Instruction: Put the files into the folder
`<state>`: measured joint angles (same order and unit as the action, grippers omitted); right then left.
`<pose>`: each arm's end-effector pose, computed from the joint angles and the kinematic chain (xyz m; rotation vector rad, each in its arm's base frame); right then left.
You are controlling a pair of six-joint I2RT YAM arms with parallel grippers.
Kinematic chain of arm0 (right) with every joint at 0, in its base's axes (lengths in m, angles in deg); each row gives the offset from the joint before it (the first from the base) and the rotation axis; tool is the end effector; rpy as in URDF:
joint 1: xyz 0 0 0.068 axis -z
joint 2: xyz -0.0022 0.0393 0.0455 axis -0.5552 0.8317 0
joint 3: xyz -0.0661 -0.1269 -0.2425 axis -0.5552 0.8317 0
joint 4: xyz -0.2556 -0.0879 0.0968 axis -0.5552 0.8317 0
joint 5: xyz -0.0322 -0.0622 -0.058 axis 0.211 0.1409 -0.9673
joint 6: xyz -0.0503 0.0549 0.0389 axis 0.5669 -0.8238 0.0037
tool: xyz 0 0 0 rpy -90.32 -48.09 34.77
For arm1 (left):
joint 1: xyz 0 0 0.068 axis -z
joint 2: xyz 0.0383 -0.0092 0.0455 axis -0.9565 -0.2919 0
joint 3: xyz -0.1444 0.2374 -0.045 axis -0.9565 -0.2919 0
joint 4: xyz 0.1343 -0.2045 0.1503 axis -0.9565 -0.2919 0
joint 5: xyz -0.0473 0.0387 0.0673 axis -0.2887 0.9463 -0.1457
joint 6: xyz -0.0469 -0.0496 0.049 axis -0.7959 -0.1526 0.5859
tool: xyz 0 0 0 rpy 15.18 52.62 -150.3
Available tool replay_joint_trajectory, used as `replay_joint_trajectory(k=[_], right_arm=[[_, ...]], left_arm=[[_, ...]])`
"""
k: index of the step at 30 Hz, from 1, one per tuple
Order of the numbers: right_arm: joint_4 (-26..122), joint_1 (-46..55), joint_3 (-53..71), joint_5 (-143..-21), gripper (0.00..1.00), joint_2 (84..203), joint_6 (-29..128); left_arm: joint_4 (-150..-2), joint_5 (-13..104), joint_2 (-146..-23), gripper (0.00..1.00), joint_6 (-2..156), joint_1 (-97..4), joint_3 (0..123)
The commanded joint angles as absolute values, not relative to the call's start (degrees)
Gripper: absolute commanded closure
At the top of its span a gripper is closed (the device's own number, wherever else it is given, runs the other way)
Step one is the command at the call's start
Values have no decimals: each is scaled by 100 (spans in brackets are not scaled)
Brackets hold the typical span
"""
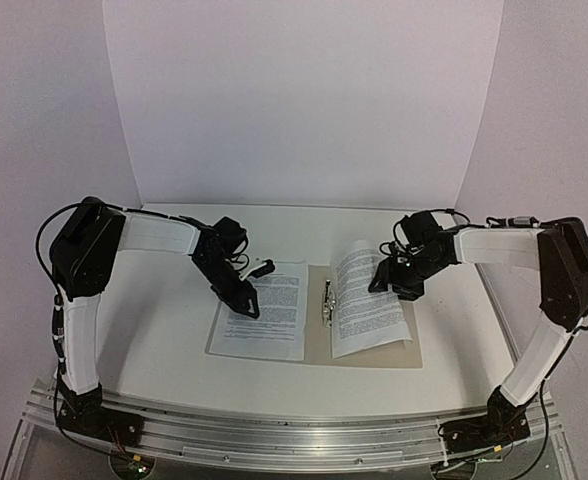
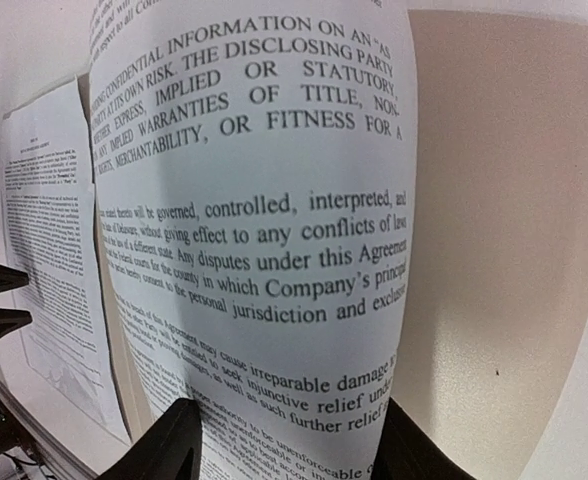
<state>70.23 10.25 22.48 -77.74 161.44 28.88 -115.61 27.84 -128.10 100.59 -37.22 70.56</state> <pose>0.3521 0.1688 0.1430 0.0263 2.6914 0.5602 0.3382 -0.2837 0.1004 1.2416 2.6113 -0.7297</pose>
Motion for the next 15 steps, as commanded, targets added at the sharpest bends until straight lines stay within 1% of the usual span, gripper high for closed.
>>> replay_joint_trajectory(k=[1,5,10,13,15], right_arm=[[7515,889,1958,-8124,42,16257,2972],[7848,780,1795,-8378,38,16266,2956],[8078,721,1589,-8653,29,16313,3006],[8135,714,1452,-8765,19,16382,3069],[8203,706,1360,-8861,10,16443,3137]], left_arm=[[-11572,2676,-12897,58,10052,-3725,7136],[-11580,2651,-12910,58,10056,-3722,7133],[-11612,2617,-12945,58,10066,-3723,7184],[-11624,2607,-12944,58,10068,-3726,7198],[-11625,2602,-12933,57,10070,-3726,7193]])
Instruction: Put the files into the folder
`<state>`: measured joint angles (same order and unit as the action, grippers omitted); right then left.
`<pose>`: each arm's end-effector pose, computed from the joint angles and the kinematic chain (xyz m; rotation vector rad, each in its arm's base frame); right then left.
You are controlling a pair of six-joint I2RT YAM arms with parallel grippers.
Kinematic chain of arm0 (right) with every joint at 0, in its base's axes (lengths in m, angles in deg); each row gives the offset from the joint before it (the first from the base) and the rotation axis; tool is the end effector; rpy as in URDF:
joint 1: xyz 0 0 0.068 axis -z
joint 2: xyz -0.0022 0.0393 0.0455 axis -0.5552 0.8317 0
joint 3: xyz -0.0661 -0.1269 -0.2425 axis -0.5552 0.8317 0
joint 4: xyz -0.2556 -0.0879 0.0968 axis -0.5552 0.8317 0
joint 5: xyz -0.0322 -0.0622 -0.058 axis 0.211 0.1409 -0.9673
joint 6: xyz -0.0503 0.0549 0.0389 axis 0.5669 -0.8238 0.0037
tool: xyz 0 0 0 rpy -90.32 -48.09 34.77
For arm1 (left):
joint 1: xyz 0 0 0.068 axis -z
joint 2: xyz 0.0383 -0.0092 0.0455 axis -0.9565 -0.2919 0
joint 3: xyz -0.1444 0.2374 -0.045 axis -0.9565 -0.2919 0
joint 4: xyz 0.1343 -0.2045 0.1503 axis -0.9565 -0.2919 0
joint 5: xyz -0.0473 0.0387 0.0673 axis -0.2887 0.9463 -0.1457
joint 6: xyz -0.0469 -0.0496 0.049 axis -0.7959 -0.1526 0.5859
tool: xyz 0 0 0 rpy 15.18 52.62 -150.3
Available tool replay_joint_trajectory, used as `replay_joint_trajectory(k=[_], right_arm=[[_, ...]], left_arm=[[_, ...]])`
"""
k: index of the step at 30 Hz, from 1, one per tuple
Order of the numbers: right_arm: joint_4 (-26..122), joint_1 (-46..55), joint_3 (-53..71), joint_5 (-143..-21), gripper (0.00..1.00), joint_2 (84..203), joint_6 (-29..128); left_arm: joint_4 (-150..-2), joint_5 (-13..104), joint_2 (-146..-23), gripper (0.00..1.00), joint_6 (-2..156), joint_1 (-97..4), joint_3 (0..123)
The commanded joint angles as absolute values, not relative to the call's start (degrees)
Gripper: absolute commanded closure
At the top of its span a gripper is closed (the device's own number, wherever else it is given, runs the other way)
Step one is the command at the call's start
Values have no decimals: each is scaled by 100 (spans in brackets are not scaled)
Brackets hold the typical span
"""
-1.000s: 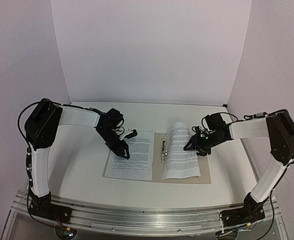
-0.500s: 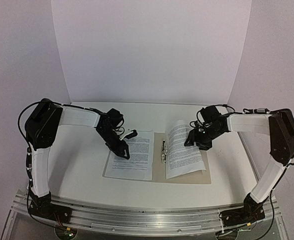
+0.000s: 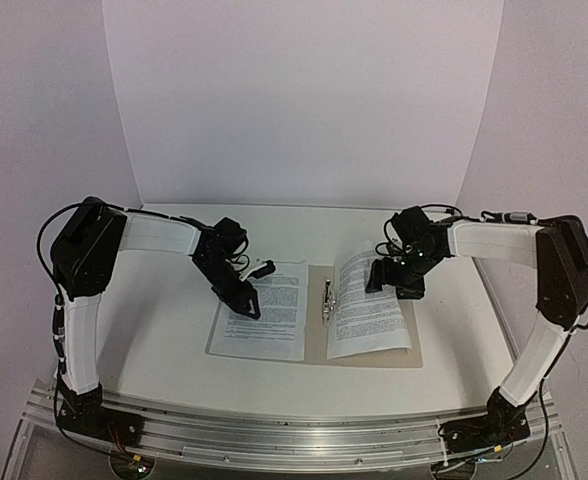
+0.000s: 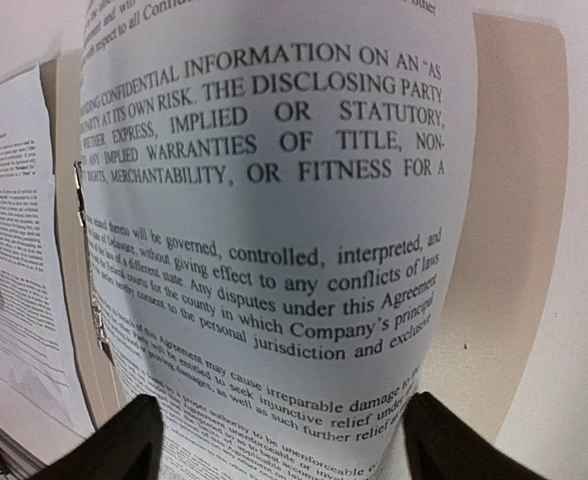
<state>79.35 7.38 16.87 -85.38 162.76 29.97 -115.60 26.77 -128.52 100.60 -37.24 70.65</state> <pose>0.3509 0.1792 0.1543 -0.0138 2.7463 0.3609 0.3377 -0.2847 0.0983 1.2443 2.6133 -0.7565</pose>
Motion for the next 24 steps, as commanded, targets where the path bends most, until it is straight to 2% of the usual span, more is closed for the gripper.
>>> replay_joint_trajectory(k=[1,3,18,24], right_arm=[[8252,708,1309,-8894,5,16471,3162],[8352,708,1218,-9038,2,16503,3204],[8877,729,749,-9765,2,16540,3184],[8830,1457,1019,-9687,2,16680,3263]], left_arm=[[-11628,2605,-12926,57,10076,-3723,7188],[-11637,2602,-12910,57,10090,-3723,7176],[-11703,2591,-12920,57,10180,-3719,7201],[-11708,2615,-12889,57,10208,-3726,7209]])
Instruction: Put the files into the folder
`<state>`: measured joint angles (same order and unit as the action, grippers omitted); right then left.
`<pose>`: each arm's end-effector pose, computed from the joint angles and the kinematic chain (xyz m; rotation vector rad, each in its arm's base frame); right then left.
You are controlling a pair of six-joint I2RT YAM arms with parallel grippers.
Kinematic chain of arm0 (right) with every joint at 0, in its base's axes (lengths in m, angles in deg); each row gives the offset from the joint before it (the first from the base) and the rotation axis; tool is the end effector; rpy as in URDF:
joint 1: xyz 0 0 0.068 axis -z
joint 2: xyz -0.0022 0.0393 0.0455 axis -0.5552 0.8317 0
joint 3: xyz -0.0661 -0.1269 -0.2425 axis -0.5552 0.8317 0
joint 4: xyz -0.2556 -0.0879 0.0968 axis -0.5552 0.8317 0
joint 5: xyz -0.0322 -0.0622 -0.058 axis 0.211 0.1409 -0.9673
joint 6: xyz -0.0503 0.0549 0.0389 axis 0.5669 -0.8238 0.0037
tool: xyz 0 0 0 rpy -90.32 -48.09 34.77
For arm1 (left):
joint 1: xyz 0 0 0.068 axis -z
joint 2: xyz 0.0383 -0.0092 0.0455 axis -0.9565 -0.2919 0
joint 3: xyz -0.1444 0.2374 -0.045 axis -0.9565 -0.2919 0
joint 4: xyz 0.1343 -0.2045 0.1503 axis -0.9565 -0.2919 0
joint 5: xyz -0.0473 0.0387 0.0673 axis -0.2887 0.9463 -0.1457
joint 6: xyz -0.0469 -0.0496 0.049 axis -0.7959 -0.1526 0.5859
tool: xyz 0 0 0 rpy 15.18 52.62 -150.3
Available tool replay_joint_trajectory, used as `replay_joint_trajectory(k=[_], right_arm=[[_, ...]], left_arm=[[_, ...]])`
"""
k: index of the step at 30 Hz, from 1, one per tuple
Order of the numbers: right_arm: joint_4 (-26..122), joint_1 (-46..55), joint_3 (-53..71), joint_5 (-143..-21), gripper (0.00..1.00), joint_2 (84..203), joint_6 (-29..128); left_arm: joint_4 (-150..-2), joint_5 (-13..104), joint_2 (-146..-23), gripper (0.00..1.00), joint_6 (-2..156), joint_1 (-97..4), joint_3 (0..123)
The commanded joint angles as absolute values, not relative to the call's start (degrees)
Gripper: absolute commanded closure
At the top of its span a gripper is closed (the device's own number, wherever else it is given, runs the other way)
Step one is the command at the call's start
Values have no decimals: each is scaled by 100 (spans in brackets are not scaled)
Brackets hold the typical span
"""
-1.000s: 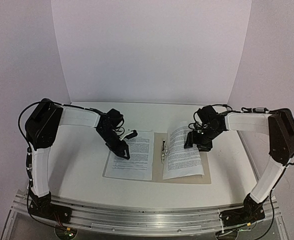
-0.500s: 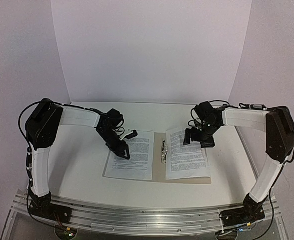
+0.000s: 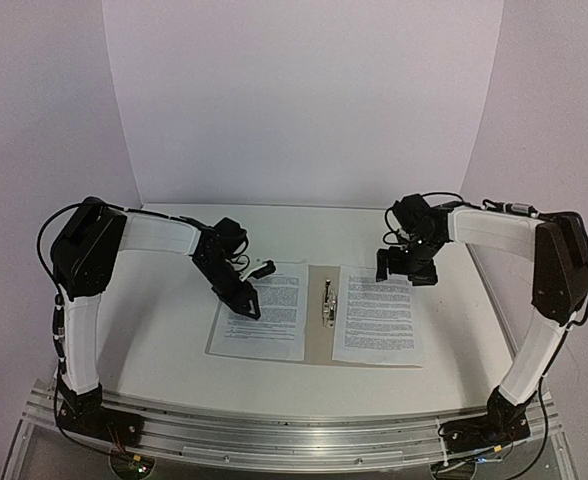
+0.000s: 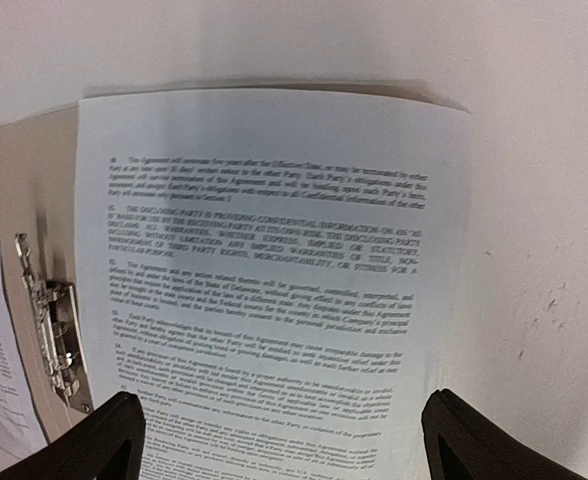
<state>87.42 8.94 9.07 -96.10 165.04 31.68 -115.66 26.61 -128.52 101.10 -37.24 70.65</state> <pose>0.3727 0.1623 0.1755 0.0371 2.7234 0.0850 0.3375 -0.2847 0.0984 1.2553 2.6066 -0.7590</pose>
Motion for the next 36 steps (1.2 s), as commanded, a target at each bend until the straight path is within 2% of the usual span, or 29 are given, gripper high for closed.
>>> replay_joint_trajectory(k=[1,8,22,30,36], right_arm=[[8767,1604,1127,-9613,2,16685,3278],[7908,1853,1630,-8307,5,16963,3564],[7152,1854,2098,-7625,16,17081,3330],[7137,1766,2116,-7674,17,16869,3060],[7481,1500,2044,-8647,17,16673,2892]], left_arm=[[-11706,2618,-12886,57,10208,-3727,7210],[-11663,2613,-12886,57,10190,-3722,7166],[-11632,2600,-12904,57,10169,-3723,7166],[-11632,2613,-12902,57,10175,-3721,7146],[-11604,2725,-13041,57,10184,-3730,7111]])
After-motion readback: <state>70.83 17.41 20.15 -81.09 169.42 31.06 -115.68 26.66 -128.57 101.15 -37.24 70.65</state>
